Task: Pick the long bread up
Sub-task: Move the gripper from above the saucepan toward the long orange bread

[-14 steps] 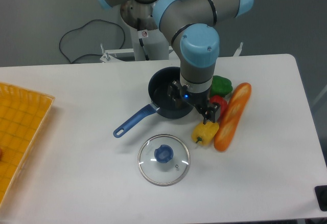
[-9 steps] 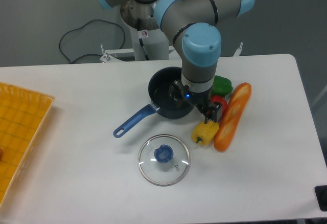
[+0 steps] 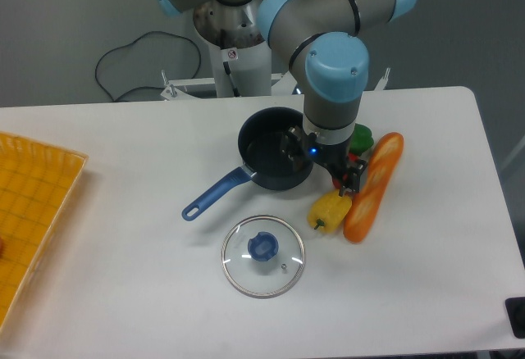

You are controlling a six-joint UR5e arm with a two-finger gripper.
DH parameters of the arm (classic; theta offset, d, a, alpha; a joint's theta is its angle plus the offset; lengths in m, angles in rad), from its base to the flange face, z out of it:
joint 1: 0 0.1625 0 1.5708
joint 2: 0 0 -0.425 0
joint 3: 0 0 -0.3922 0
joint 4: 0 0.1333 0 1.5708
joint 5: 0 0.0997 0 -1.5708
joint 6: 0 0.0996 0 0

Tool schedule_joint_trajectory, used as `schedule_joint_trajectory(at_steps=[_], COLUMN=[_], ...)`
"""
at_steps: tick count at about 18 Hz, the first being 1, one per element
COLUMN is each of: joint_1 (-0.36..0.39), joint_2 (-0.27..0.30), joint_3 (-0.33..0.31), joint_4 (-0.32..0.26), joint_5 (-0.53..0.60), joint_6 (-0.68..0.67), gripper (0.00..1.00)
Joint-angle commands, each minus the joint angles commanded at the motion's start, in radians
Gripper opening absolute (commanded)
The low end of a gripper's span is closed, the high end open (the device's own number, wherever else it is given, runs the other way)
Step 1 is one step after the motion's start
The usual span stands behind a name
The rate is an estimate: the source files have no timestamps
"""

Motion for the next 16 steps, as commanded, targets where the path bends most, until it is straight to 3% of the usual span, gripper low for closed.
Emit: schedule_joint_trajectory(at_steps=[6,11,16], joint_1=[0.008,0.048,0.097], joint_2=[-0.011,-0.040,-0.055], joint_3=[0.000,-0.005,-0.015], joint_4=[0.008,0.070,0.075], joint_5=[0.000,0.002,-0.002], joint_6=[0.002,0.000,-0.002], gripper=[1.00,1.00,1.00])
